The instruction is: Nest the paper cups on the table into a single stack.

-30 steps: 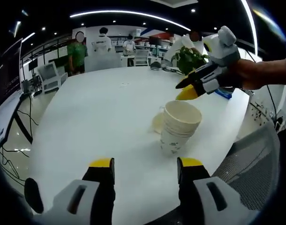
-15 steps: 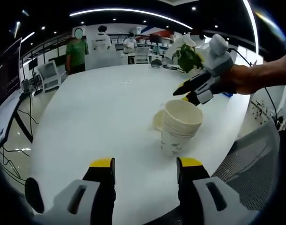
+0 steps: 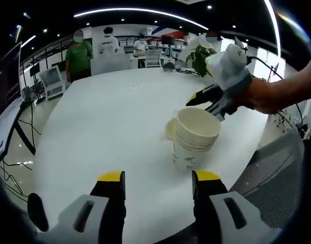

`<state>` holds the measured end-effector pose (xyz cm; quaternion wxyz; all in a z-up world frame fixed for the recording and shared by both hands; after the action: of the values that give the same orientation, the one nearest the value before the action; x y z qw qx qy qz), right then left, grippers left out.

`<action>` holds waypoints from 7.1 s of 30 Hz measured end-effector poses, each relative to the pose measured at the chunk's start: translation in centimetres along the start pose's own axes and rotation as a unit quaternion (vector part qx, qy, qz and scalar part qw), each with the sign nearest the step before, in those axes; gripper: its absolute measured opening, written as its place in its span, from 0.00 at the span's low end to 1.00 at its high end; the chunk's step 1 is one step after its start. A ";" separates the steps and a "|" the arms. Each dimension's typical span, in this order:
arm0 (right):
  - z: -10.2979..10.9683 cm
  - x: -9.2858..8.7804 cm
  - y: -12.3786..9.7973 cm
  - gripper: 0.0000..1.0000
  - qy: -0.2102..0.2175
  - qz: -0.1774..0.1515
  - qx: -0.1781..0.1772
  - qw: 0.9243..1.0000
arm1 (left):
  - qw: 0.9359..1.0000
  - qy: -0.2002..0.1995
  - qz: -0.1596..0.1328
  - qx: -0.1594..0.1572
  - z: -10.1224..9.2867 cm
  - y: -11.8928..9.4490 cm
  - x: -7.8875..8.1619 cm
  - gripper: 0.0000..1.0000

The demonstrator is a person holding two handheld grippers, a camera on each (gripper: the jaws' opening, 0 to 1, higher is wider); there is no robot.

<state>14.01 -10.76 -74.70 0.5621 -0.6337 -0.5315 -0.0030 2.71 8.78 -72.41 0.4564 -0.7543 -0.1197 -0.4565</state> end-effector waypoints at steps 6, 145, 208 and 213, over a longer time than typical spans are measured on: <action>0.8 -0.6 1.4 0.54 0.008 -0.001 -0.042 0.999 | 1.000 0.000 0.000 -0.004 0.0 0.0 -0.1 0.52; 2.7 4.4 -9.5 0.13 0.071 -0.001 0.187 0.980 | 1.000 0.024 0.004 -0.020 -0.9 0.2 0.1 0.49; 0.9 0.5 -8.6 0.53 0.041 -0.016 0.193 0.980 | 0.999 0.010 0.007 -0.038 -0.6 0.6 -0.3 0.50; 0.6 -0.1 -8.6 0.57 0.038 -0.025 0.192 0.980 | 0.998 0.021 0.015 -0.051 -0.8 1.0 -0.3 0.52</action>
<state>7.76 -12.11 -68.86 0.6925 -0.4999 -0.5165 0.0609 2.64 7.68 -73.11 0.4267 -0.7685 -0.0759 -0.4706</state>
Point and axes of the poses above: the point that each gripper's makers call its tool centre point, and the gripper's own axes: y roughly forward along the fingers, z roughly to its left, x roughly out of its top, the point moved 8 cm from there along -y, roughly backward along the fingers, and after that the axes turned 8 degrees about -x, right-handed, at the moved point
